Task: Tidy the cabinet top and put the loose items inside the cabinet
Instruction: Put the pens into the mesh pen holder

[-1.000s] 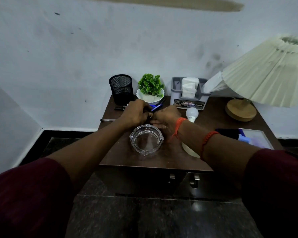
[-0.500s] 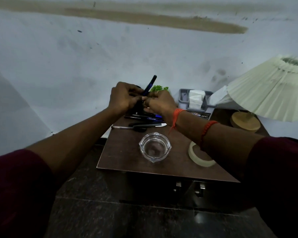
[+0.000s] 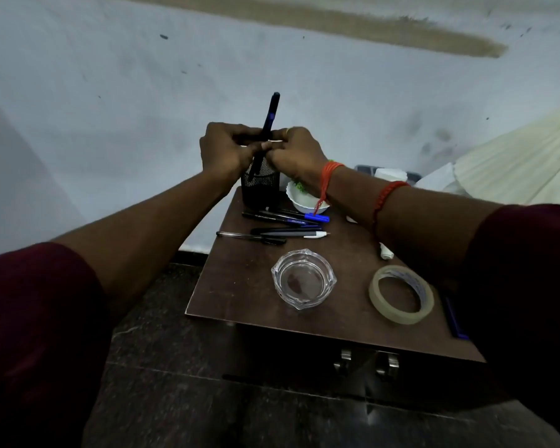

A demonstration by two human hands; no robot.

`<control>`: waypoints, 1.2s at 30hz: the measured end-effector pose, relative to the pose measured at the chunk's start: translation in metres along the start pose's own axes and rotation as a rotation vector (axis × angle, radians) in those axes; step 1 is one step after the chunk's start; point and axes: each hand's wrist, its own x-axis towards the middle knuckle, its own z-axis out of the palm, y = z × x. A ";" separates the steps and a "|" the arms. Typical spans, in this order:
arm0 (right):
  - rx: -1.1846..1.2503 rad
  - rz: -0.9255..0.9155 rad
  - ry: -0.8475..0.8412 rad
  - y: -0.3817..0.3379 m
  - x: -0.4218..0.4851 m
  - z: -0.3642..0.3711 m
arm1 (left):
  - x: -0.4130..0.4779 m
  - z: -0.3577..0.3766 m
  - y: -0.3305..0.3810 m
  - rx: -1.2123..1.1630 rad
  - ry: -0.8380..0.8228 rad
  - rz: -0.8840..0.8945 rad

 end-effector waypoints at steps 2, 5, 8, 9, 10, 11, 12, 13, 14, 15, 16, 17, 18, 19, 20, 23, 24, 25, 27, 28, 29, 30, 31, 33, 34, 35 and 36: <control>-0.002 -0.021 0.019 -0.003 0.002 -0.002 | 0.005 0.000 -0.001 -0.056 -0.002 -0.027; 0.003 -0.062 0.030 -0.007 0.006 -0.003 | 0.012 0.000 0.000 -0.095 -0.001 -0.030; 0.007 -0.081 0.041 -0.010 0.008 -0.004 | 0.015 0.001 0.002 -0.126 0.011 -0.036; -0.001 -0.088 0.039 -0.009 0.007 -0.004 | 0.015 0.002 0.002 -0.135 0.017 -0.045; -0.009 -0.092 0.034 -0.009 0.006 -0.005 | 0.014 0.003 0.002 -0.138 0.023 -0.056; -0.015 -0.096 0.029 -0.008 0.005 -0.006 | 0.013 0.005 0.002 -0.136 0.029 -0.063; -0.025 -0.095 0.025 -0.007 0.005 -0.006 | 0.011 0.006 0.001 -0.134 0.036 -0.067; -0.037 -0.090 0.024 -0.005 0.005 -0.005 | 0.010 0.008 -0.001 -0.126 0.044 -0.072; -0.051 -0.079 0.025 -0.004 0.005 -0.004 | 0.009 0.009 -0.002 -0.118 0.049 -0.079; -0.063 -0.068 0.028 -0.002 0.006 -0.004 | 0.007 0.011 -0.003 -0.113 0.049 -0.085; -0.072 -0.053 0.029 0.000 0.007 -0.003 | 0.007 0.012 -0.005 -0.111 0.045 -0.094; -0.078 -0.039 0.028 0.002 0.009 -0.002 | 0.006 0.013 -0.006 -0.109 0.041 -0.102; -0.083 -0.026 0.025 0.004 0.009 -0.001 | 0.006 0.013 -0.008 -0.106 0.037 -0.110; -0.082 -0.014 0.021 0.005 0.010 -0.001 | 0.005 0.014 -0.009 -0.103 0.035 -0.117; -0.077 -0.004 0.017 0.006 0.010 0.000 | 0.004 0.015 -0.009 -0.100 0.036 -0.124; -0.070 0.025 0.017 0.010 0.013 0.003 | 0.000 0.016 -0.009 -0.094 0.041 -0.140; -0.070 0.039 0.017 0.011 0.013 0.003 | -0.001 0.016 -0.010 -0.090 0.038 -0.144; -0.063 0.055 0.017 0.012 0.014 0.004 | -0.003 0.016 -0.010 -0.084 0.032 -0.146; -0.038 0.082 0.017 0.015 0.014 0.004 | -0.004 0.015 -0.012 -0.071 0.020 -0.152; -0.023 0.089 0.016 0.016 0.013 0.003 | -0.004 0.015 -0.013 -0.071 0.016 -0.157; -0.006 0.092 0.017 0.017 0.013 0.003 | -0.004 0.015 -0.014 -0.075 0.012 -0.162; 0.003 0.096 0.018 0.018 0.011 0.003 | -0.004 0.015 -0.015 -0.078 0.012 -0.169; 0.011 0.097 0.021 0.019 0.010 0.003 | -0.004 0.015 -0.015 -0.079 0.013 -0.176; 0.014 0.103 0.026 0.021 0.010 0.005 | -0.005 0.015 -0.015 -0.076 0.014 -0.177; 0.011 0.110 0.026 0.022 0.008 0.005 | -0.006 0.015 -0.015 -0.077 0.015 -0.175; 0.012 0.118 0.021 0.022 0.007 0.006 | -0.006 0.015 -0.015 -0.081 0.015 -0.174; 0.016 0.126 0.017 0.022 0.005 0.006 | -0.007 0.015 -0.015 -0.084 0.016 -0.174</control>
